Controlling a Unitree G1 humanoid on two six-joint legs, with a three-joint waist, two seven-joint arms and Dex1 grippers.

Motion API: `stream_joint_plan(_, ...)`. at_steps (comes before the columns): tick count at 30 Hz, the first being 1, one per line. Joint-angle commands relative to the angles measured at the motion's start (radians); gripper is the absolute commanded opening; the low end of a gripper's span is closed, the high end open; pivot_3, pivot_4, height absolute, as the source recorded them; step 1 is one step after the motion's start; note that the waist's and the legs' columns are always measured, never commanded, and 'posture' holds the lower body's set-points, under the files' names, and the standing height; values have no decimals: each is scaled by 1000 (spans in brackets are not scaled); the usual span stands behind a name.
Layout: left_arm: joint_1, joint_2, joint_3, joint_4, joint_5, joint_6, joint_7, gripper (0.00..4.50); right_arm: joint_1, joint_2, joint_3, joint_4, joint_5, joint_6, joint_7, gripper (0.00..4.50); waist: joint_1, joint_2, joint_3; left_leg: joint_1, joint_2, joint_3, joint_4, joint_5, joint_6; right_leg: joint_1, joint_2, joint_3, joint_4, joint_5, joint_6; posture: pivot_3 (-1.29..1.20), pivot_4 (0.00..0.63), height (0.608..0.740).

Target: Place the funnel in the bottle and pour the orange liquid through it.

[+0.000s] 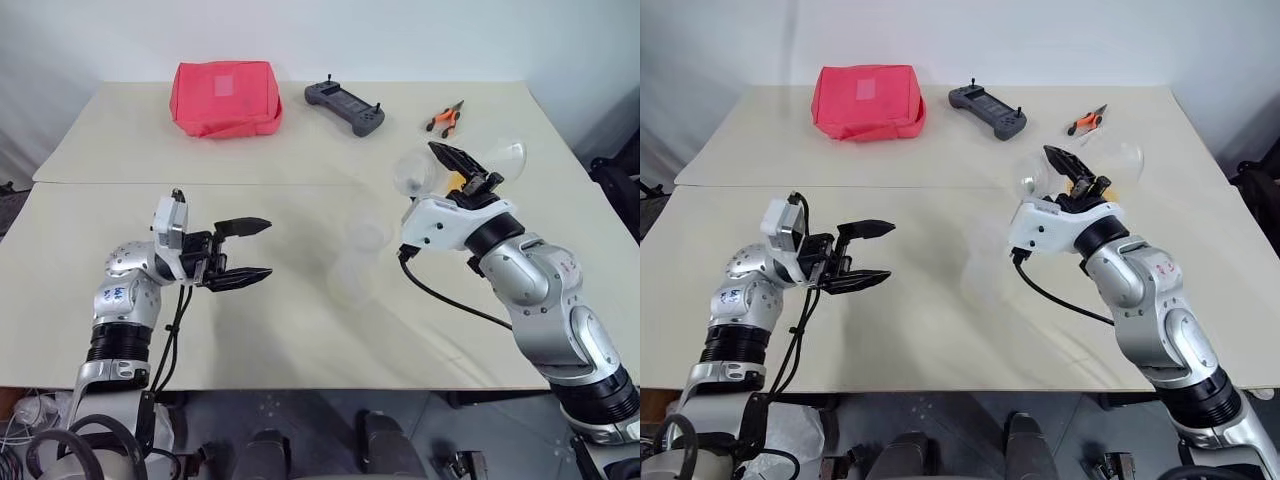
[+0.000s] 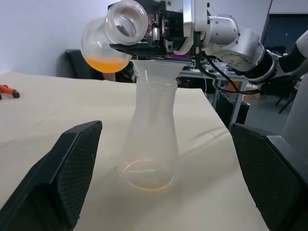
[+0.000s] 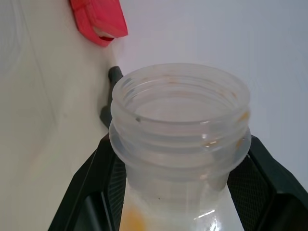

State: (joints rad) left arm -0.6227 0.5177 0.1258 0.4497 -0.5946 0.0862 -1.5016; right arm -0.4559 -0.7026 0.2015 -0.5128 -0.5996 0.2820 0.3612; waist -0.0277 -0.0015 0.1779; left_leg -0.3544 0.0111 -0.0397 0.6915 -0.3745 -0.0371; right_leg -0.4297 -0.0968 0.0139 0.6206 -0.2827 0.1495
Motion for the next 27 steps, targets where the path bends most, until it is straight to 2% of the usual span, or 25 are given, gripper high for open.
stream_joint_plan(1,-21,-2,-3,4,-16,-12,-103,4500,11,10,-5,-73,-74,-22,8,2462,0,0,0,0,0,0,0,0,0,0,0,0,0,0,0,0,150,740)
stream_joint_plan(13,-52,0,-35,44,-30,-21,-113,4500,83,43,-6,-93,-226,-106,13,2462,0,0,0,0,0,0,0,0,0,0,0,0,0,0,0,0,150,740)
stream_joint_plan(27,-72,9,-63,80,-47,-36,-113,4500,83,44,-30,-61,-300,-243,-7,2462,0,0,0,0,0,0,0,0,0,0,0,0,0,0,0,0,150,740)
